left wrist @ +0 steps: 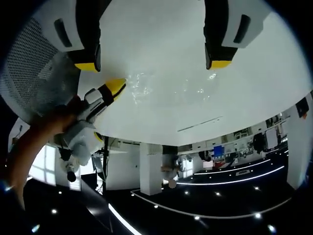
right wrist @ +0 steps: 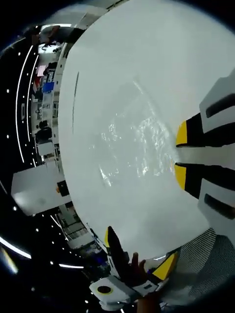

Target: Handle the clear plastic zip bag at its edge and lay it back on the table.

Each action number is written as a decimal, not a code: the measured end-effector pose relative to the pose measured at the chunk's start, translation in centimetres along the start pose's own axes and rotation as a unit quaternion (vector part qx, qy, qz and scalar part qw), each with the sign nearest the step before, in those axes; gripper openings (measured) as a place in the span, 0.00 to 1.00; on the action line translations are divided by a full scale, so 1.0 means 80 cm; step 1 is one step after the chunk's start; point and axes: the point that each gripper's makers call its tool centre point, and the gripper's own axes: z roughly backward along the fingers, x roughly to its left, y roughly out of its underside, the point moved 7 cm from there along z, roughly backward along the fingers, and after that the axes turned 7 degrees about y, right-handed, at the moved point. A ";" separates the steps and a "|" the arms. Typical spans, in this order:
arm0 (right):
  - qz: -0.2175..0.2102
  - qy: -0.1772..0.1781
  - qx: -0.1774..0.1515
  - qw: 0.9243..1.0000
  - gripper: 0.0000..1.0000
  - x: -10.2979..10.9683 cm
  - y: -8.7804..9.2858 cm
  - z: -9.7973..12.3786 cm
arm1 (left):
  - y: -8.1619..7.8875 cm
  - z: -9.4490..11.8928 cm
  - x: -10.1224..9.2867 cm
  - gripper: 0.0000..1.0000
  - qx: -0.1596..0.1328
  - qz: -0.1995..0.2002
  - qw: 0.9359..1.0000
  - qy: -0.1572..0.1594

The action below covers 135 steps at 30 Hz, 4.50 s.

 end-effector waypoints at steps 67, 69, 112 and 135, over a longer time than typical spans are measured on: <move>-0.052 0.030 -0.017 0.998 0.07 -0.085 -0.036 -0.013 | 0.017 -0.003 0.003 0.81 0.025 -0.012 1.000 0.009; -0.076 0.019 -0.014 0.997 0.05 -0.086 -0.039 -0.017 | 0.016 -0.002 0.003 0.81 0.025 -0.011 1.000 0.007; -0.140 -0.035 0.004 0.990 0.03 -0.050 -0.018 -0.015 | 0.030 -0.003 0.010 0.67 0.061 -0.030 0.998 0.010; -0.257 -0.086 -0.040 0.962 0.00 -0.028 -0.035 0.013 | 0.049 -0.016 0.014 0.45 0.125 -0.111 0.985 0.033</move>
